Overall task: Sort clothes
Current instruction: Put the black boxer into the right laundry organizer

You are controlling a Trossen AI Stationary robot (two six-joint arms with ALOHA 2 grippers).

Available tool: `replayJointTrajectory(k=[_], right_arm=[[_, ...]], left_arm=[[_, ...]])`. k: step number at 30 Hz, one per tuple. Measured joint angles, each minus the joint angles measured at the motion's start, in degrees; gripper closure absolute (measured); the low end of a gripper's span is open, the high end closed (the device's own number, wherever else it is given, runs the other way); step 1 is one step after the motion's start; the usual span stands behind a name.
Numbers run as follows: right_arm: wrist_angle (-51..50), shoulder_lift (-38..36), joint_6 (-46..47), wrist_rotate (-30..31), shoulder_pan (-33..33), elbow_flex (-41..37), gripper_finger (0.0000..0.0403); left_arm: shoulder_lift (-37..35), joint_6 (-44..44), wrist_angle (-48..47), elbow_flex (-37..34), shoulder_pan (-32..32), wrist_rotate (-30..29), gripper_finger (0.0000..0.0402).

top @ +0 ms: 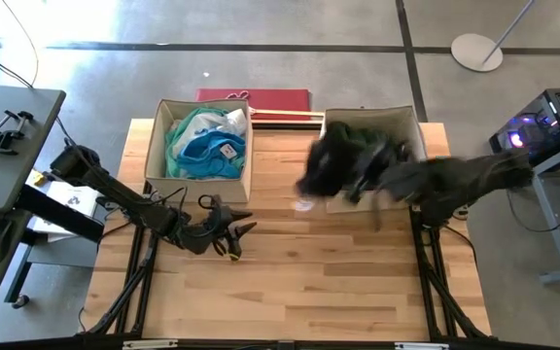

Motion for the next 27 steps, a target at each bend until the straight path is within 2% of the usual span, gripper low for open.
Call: replayJointTrajectory(k=[3,6,10,14,18,22,25,27], right_arm=[[-4.0,-7.8,3.7,4.6,-4.4,0.3,0.0395],[-11.7,-12.5,9.9,2.3,-13.6,0.3,0.0396],[-25.2,-13.2,16.9,-7.9,-29.9,0.2,0.0397],[-33.8,-8.5,16.1,-20.3,-43.7,-0.4,0.0397],[-30.6,-3.0,10.1,-33.1,-52.6,-6.1,0.0397],[-19.1,4.4,5.9,-43.6,-58.3,-14.5,0.0395],[-11.4,11.1,4.1,-49.3,-60.3,-19.7,0.0395],[-6.6,15.5,3.6,-50.6,-60.6,-22.3,0.0395]], left_arm=[[0.0,0.8,0.0,0.0,0.1,-0.1,0.0269],[0.0,1.2,0.9,0.0,0.5,-0.5,0.0269],[0.0,4.6,4.1,0.0,1.4,-0.5,0.0269],[0.0,8.6,7.7,0.0,2.5,-0.5,0.0269],[0.0,10.2,8.9,0.0,3.3,-0.5,0.0269],[0.0,10.2,8.7,0.0,3.5,-0.1,0.0269],[0.0,10.2,8.6,0.0,3.5,0.0,0.0269],[0.0,10.2,8.6,0.0,3.5,0.2,0.0269]])
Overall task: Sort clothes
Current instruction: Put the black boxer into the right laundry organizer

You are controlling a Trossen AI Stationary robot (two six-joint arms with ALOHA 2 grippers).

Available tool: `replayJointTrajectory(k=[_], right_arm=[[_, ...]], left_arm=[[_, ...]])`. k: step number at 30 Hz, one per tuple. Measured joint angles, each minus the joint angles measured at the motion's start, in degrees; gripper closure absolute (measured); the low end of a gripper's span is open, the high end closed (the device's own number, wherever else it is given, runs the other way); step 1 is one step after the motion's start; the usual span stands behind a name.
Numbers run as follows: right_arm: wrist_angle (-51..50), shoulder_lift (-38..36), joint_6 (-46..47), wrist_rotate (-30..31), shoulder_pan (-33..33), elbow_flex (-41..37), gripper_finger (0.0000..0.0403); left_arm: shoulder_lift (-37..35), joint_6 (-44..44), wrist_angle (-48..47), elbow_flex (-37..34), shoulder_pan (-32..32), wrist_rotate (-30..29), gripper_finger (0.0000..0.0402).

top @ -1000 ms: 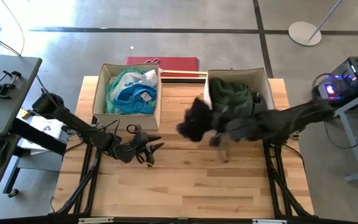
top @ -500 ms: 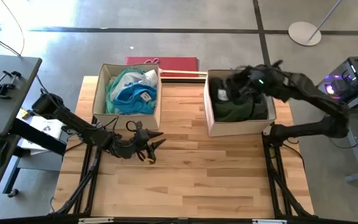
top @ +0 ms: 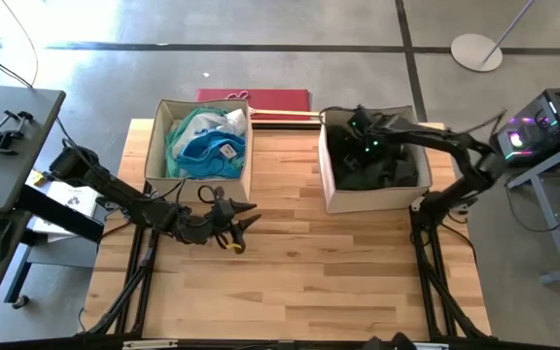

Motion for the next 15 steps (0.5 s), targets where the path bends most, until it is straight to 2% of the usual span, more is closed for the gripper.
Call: replayJointTrajectory(k=[4,8,15], right_arm=[[4.8,6.6,-1.3,0.2,0.0,-2.0,0.0393],[3.7,7.9,-2.7,1.3,0.1,-1.3,0.0373],[-6.7,0.8,-2.8,1.4,0.0,7.2,0.0257]], left_arm=[[0.0,0.0,0.0,0.0,0.0,1.2,0.0269],[0.0,0.0,-0.1,0.0,0.1,1.2,0.0269],[0.0,0.0,-0.1,0.0,0.1,1.3,0.0269]])
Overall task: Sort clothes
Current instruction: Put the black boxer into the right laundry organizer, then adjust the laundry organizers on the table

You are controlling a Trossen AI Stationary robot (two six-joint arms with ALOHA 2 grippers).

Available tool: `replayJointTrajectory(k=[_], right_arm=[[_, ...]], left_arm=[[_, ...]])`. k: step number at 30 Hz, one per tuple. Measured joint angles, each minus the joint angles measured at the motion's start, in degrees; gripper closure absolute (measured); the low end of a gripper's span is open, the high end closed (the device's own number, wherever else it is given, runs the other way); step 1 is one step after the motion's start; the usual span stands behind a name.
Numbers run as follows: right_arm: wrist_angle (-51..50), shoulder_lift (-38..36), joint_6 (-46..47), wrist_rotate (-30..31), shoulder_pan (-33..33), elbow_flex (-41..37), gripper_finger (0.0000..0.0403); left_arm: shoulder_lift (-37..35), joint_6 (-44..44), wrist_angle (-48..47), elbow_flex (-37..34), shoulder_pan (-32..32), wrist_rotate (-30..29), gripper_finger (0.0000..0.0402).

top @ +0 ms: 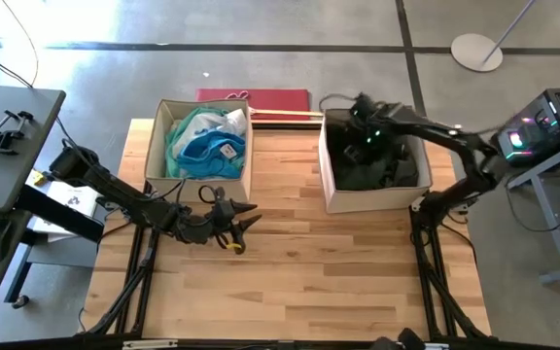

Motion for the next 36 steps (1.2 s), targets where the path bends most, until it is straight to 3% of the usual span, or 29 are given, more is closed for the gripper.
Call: replayJointTrajectory(k=[4,12,15,18,21,23,25,29,36], right_arm=[[-7.3,-5.0,1.9,0.1,0.0,7.4,0.0209],[-13.0,-16.9,6.0,0.0,5.2,15.7,0.0199],[-12.4,-22.0,5.1,-2.7,11.2,15.0,0.0199],[-11.3,-26.1,3.4,-9.8,20.2,11.7,0.0199],[-5.3,-29.6,4.0,-18.3,31.2,6.2,0.0199],[0.6,-30.9,6.9,-20.0,38.4,1.9,0.0199],[4.9,-31.1,11.4,-17.2,44.5,-2.2,0.0199],[4.8,-29.3,19.5,-3.2,53.1,-8.5,0.0199],[1.4,-23.7,25.2,18.5,54.8,-13.2,0.0199]], left_arm=[[0.0,-0.4,-0.3,0.0,-0.1,0.0,0.0269],[0.0,-2.1,-2.5,0.0,-0.1,0.0,0.0269],[0.0,-2.1,-2.6,0.0,-0.1,0.0,0.0269],[0.0,-2.1,-2.5,0.0,-0.1,0.0,0.0269],[0.0,-2.1,-2.6,0.0,-0.1,0.0,0.0269],[0.0,-2.1,-2.5,0.0,-0.1,0.0,0.0269],[0.0,-2.1,-2.5,0.0,-0.1,0.0,0.0269],[0.0,-2.2,-2.5,0.0,-0.1,0.0,0.0269],[0.0,-5.0,-2.5,0.0,2.4,0.1,0.0269]])
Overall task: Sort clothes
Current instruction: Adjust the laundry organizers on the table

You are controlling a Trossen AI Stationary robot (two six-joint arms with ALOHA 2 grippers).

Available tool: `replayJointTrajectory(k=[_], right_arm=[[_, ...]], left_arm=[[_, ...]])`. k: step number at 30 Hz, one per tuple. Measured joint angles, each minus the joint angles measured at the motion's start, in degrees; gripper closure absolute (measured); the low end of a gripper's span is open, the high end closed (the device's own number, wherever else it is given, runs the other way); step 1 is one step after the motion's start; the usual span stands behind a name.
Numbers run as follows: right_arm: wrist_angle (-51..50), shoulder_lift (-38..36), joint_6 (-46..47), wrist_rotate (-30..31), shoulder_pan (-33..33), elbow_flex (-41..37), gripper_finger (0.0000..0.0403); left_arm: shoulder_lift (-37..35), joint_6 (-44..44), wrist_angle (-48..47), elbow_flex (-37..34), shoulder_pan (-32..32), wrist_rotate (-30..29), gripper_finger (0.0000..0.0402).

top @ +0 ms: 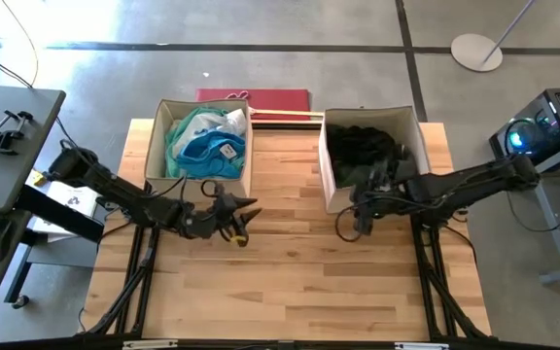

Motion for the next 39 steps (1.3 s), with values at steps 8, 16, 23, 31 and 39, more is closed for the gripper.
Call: replayJointTrajectory(k=[8,16,23,31,39], right_arm=[[2.2,4.4,-8.0,8.1,-4.7,2.6,0.0199],[1.2,3.4,-12.4,6.9,0.7,13.4,0.0199],[-7.2,3.4,-17.5,5.0,-1.1,21.3,0.0199],[-10.7,3.4,-20.1,-0.1,-8.8,16.7,0.0199],[-6.5,3.5,-23.4,-2.9,-13.3,11.0,0.0200]], left_arm=[[-0.2,10.4,-3.9,5.2,5.4,4.9,0.0268],[-0.7,21.3,-22.6,16.9,3.7,8.0,0.0266],[-0.8,13.1,-57.1,31.6,5.4,11.8,0.0227],[-1.4,11.0,-72.7,29.4,14.5,14.9,0.0168],[-1.3,23.1,-67.3,22.6,20.3,19.8,0.0218]])
